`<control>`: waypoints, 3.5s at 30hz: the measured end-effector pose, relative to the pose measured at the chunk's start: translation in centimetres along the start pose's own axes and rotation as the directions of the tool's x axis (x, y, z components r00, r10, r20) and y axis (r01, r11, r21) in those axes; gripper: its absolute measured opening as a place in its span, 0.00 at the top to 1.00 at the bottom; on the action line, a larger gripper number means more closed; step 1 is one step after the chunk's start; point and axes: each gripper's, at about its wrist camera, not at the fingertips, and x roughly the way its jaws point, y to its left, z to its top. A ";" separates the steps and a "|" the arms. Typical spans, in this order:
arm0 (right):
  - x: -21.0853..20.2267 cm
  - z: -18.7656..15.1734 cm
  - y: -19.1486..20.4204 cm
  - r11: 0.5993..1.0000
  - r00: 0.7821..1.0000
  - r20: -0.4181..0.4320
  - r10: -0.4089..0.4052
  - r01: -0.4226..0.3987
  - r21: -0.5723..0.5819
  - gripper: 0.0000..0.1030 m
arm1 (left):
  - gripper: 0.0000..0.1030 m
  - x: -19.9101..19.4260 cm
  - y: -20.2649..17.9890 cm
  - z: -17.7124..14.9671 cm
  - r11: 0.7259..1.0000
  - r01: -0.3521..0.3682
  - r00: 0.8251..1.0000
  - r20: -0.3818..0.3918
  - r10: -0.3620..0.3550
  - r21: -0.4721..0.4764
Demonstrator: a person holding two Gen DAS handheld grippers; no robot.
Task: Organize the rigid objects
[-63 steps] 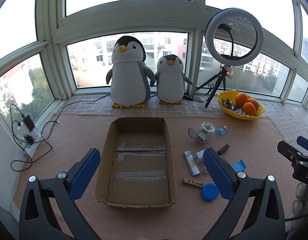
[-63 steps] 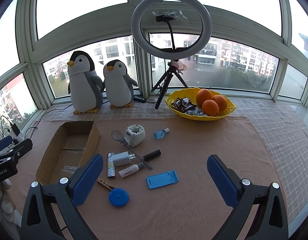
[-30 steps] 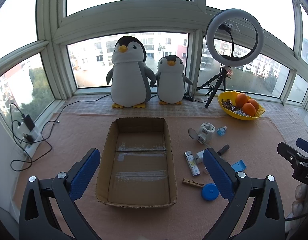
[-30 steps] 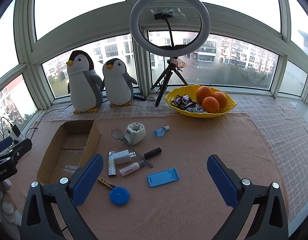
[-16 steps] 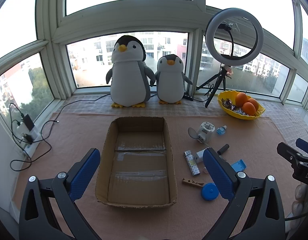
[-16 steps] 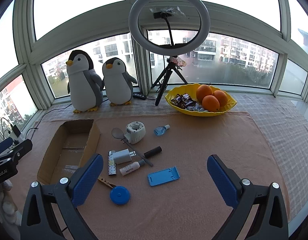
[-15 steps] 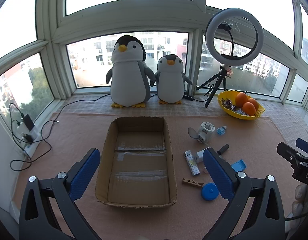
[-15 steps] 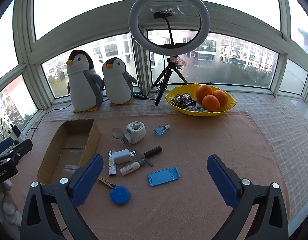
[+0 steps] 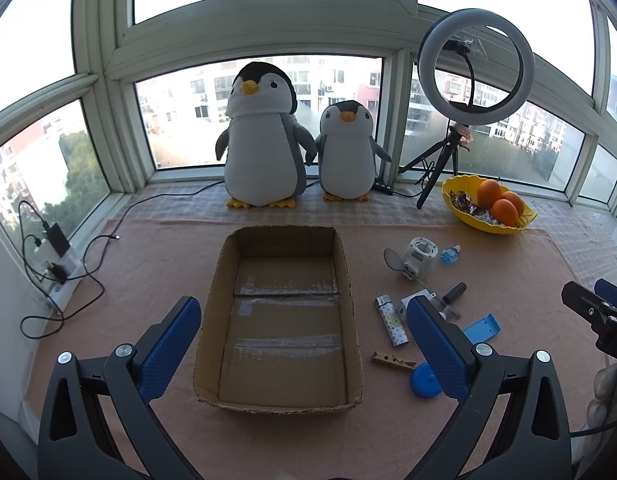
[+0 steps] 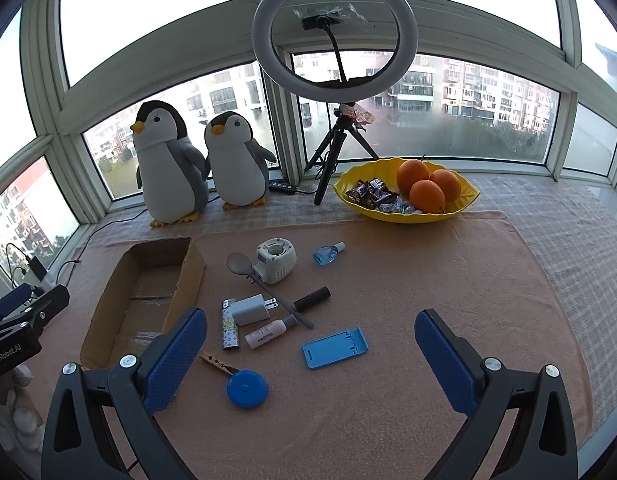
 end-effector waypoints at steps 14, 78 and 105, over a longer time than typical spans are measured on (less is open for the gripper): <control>1.2 -0.4 -0.6 1.000 1.000 -0.013 -0.002 0.002 -0.029 0.00 | 0.01 2.0 3.2 -1.2 0.998 -0.056 0.997 -0.046 0.055 -0.029; 17.9 -5.0 -3.3 0.970 0.931 -0.362 0.038 -0.121 -0.209 0.01 | 0.47 14.7 10.6 -8.8 0.980 -0.145 0.919 -0.386 0.083 -0.134; 19.9 -5.9 -2.0 0.941 0.898 -0.440 0.001 -0.150 -0.303 0.27 | 0.47 14.7 10.6 -8.9 0.980 -0.145 0.920 -0.383 0.084 -0.134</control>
